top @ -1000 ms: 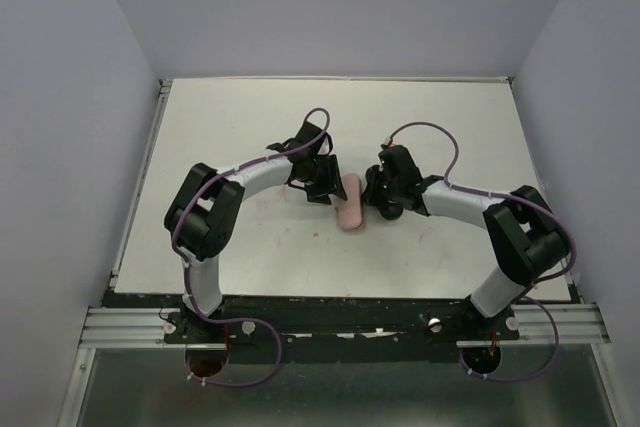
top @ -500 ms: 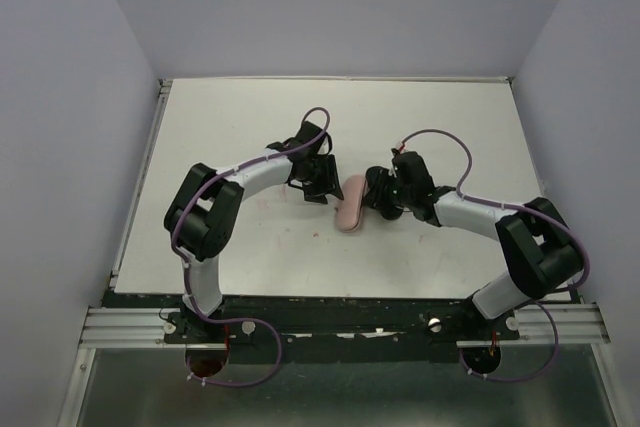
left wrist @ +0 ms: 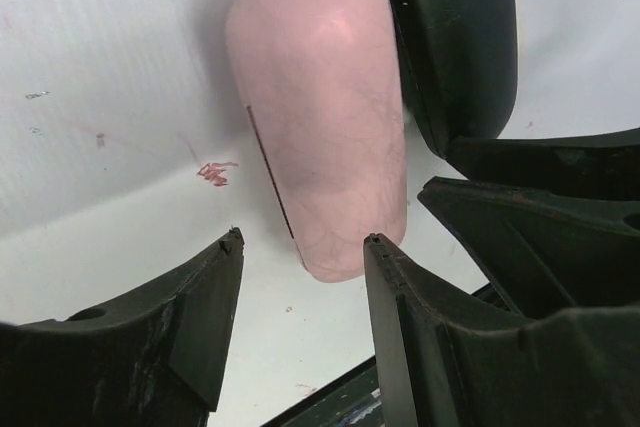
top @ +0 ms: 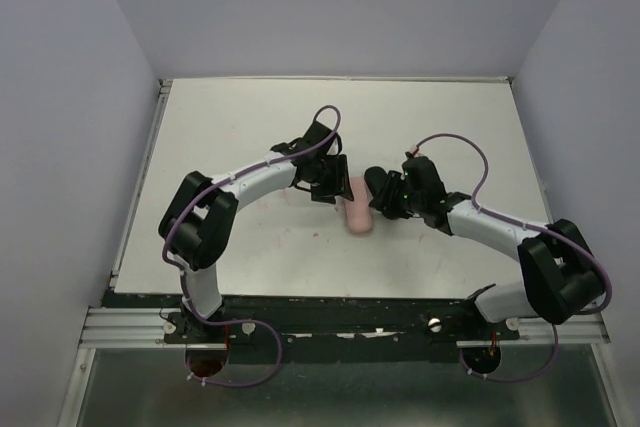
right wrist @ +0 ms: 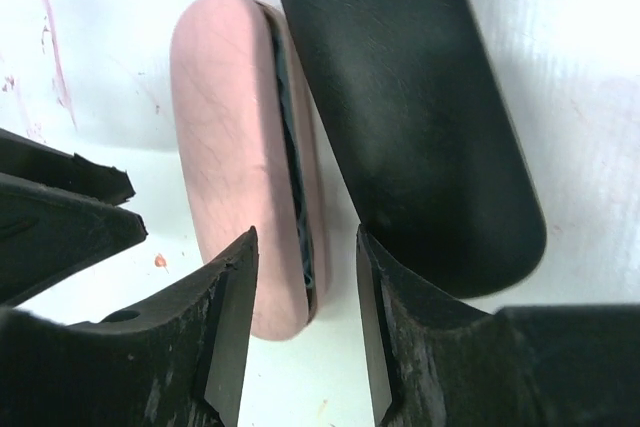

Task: Organize the sunglasses
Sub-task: Close the case with sunglasses at the center of the board, then move the case with sunglasses to the center of the board.

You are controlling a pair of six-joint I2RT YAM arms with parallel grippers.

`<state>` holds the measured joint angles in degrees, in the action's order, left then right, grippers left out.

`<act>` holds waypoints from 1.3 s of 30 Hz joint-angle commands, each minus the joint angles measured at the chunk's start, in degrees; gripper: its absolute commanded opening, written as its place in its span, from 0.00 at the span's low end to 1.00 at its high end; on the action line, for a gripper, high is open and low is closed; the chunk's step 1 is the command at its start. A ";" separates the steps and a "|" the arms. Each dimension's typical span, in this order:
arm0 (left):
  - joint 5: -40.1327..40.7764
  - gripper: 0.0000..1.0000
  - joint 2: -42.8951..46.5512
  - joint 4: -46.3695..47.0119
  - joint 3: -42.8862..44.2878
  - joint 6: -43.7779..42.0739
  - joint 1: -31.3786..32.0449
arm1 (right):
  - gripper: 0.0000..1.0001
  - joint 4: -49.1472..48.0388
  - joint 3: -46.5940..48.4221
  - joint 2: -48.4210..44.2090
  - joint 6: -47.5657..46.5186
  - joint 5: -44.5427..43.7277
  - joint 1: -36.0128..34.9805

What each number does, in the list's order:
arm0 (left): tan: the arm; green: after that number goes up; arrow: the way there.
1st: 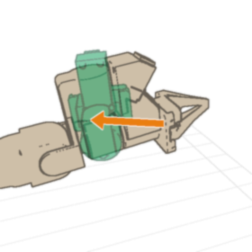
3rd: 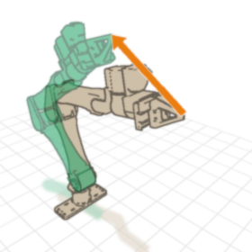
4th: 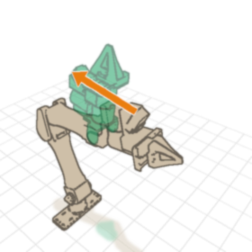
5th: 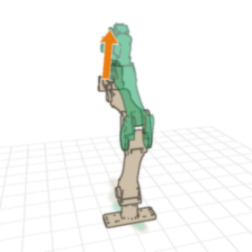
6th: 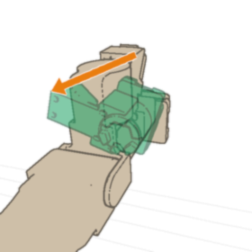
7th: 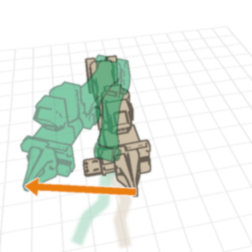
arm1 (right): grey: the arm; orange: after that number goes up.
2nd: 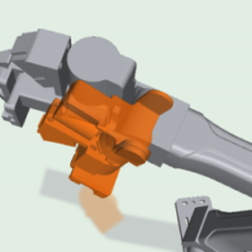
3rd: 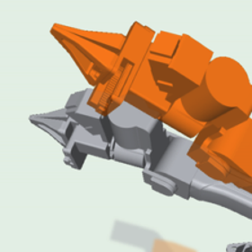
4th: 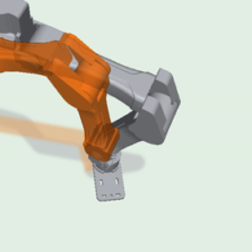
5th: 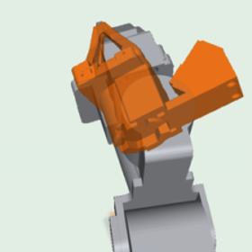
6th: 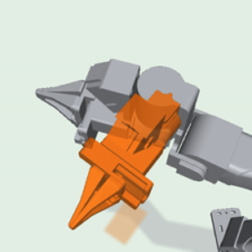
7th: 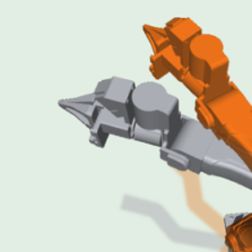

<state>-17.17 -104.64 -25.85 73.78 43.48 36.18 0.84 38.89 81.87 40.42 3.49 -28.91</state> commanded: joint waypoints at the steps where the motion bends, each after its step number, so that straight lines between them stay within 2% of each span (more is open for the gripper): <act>1: 1.87 0.61 -1.88 -0.79 2.42 -0.68 1.61 | 0.54 1.81 -2.68 -4.60 0.36 -2.35 0.25; 6: 3.80 0.61 -3.55 -0.52 3.21 -0.16 1.61 | 0.54 -3.91 -1.82 -2.34 -0.96 4.15 0.25; 10: 4.86 0.61 -5.39 -1.05 5.05 -0.24 1.61 | 0.54 -4.09 1.97 3.38 -2.01 4.34 0.25; 15: 4.43 0.60 -8.03 -0.79 6.55 0.20 1.61 | 0.46 -5.06 3.03 9.62 -1.58 5.31 0.25; 18: 3.63 0.59 -9.70 -0.87 7.17 0.81 1.61 | 0.35 -5.85 1.98 12.61 -0.26 5.74 0.34; 20: 3.55 0.56 -10.67 -1.40 7.34 0.99 1.61 | 0.32 -6.90 0.75 14.45 1.23 6.01 0.17; 25: 4.07 0.53 -12.25 -2.54 7.17 1.43 1.52 | 0.29 -7.17 0.65 17.98 2.20 5.39 0.17; 29: 4.42 0.54 -9.72 -2.54 7.69 0.29 0.38 | 0.30 -5.07 3.28 14.39 1.06 4.26 0.17; 33: 11.69 0.60 -0.15 -5.69 8.49 -2.00 -1.99 | 0.37 1.07 10.13 6.05 -1.31 -1.97 0.25; 37: 20.84 0.81 17.05 -6.94 4.28 -2.70 -6.38 | 0.62 7.05 15.15 -5.28 -3.59 -15.74 0.25; 39: 27.24 0.90 27.59 -7.46 0.86 -3.58 -7.62 | 0.70 9.95 16.30 -10.73 -4.47 -25.32 0.25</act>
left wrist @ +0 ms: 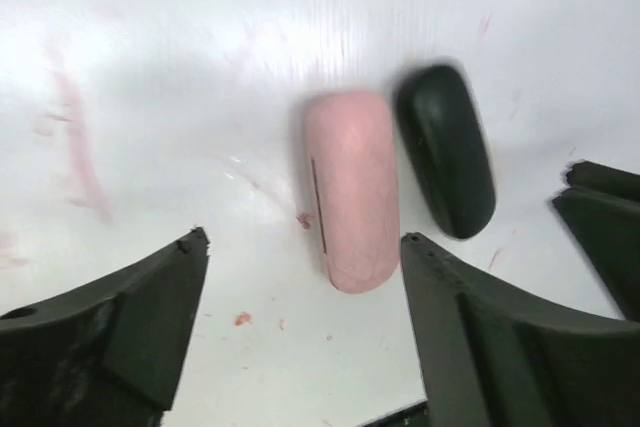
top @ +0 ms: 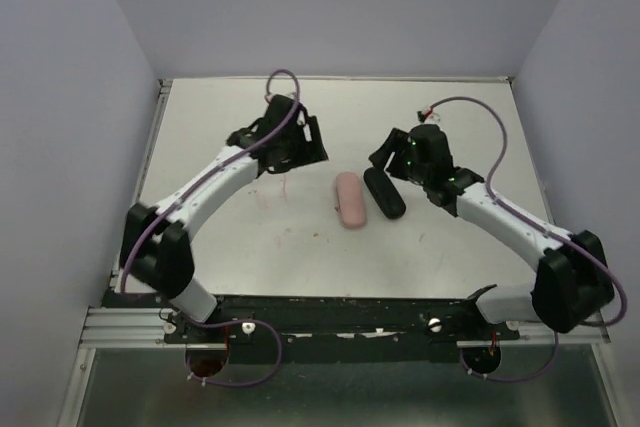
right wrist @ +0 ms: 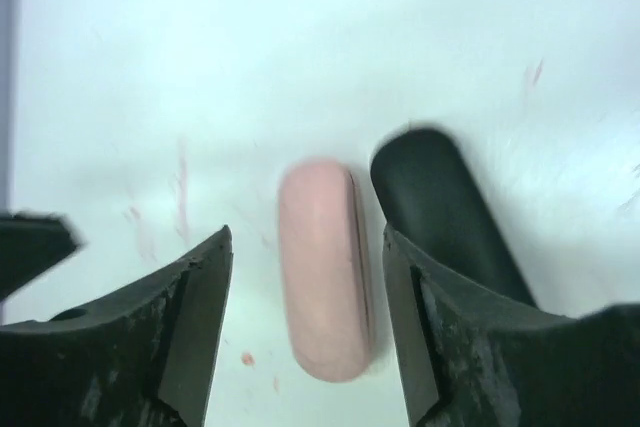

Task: Organize the sunglasses
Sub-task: Move the case with sunglasses to the center of the board, then reset both arms

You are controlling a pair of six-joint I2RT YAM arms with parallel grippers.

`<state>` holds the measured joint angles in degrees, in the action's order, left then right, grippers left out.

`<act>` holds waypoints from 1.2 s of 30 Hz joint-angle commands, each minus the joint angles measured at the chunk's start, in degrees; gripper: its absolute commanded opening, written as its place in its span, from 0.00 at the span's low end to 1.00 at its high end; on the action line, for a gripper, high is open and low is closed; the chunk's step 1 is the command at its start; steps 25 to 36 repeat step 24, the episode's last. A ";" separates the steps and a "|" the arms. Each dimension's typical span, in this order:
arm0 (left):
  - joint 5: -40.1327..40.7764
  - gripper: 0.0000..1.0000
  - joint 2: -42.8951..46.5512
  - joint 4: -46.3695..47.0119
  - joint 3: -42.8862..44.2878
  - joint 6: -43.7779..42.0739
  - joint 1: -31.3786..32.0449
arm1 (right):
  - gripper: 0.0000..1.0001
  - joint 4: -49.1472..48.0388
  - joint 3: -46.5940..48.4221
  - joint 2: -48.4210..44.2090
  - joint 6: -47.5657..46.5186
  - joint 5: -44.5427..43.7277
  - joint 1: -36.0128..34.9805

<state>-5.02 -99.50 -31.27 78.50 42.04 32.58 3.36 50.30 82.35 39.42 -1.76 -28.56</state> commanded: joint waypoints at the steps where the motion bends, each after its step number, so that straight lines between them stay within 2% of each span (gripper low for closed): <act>1: 19.47 0.99 26.86 -2.65 -5.62 -3.01 -4.27 | 0.77 8.41 4.72 -13.94 -4.08 -24.21 -0.10; 4: 31.35 0.99 40.48 -5.64 -11.15 -3.02 -4.63 | 0.93 10.96 1.65 -23.60 -2.17 -38.97 -0.01; 7: 38.40 0.99 53.23 -5.30 -18.71 -1.70 -5.24 | 1.00 9.14 -4.23 -33.88 -2.75 -46.48 -0.18; 11: 40.43 0.99 69.50 0.32 -30.05 -2.75 -5.24 | 1.00 7.10 -11.18 -44.97 -3.56 -52.37 -0.10; 14: 39.91 0.99 75.15 3.40 -35.42 -4.42 -5.42 | 1.00 6.84 -13.65 -49.73 -5.40 -54.05 -0.10; 22: 40.96 0.99 70.95 -1.43 -32.45 -4.25 -5.42 | 1.00 8.59 -14.01 -51.67 -6.90 -56.60 -0.10; 36: 40.79 0.99 69.80 -1.43 -32.09 -4.42 -5.59 | 1.00 9.39 -13.57 -51.15 -6.64 -56.95 -0.10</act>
